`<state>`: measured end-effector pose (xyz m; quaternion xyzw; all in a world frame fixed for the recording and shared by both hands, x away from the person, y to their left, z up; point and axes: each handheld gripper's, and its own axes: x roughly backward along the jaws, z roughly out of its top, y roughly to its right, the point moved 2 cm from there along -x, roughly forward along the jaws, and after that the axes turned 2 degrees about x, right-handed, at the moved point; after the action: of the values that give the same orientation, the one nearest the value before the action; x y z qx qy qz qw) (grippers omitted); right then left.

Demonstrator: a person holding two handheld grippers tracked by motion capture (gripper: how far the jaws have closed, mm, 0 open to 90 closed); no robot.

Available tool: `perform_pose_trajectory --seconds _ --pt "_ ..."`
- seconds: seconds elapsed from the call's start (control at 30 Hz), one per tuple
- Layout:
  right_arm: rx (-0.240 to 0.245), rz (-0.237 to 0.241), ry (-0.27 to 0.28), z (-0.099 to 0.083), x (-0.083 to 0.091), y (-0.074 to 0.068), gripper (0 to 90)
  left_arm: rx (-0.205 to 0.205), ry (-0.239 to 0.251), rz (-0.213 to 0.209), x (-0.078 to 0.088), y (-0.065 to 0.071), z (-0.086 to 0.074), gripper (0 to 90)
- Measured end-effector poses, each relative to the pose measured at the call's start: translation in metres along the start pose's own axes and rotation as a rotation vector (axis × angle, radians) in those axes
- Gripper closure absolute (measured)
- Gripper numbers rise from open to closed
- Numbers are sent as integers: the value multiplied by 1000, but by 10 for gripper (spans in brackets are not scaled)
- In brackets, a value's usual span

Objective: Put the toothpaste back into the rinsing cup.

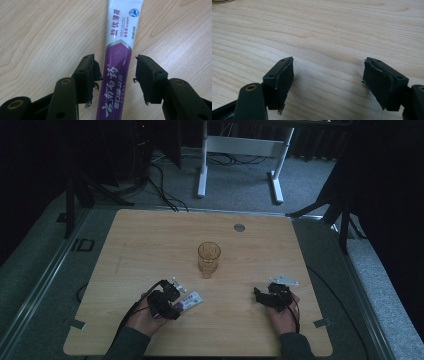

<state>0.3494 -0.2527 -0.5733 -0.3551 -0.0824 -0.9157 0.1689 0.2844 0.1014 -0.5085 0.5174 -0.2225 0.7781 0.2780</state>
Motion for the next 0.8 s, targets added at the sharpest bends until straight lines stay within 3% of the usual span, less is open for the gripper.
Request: perform_pose_trajectory --seconds 0.8 --pt "-1 0 -1 0 0 0 246 -39 -102 38 -7 2 4 483"
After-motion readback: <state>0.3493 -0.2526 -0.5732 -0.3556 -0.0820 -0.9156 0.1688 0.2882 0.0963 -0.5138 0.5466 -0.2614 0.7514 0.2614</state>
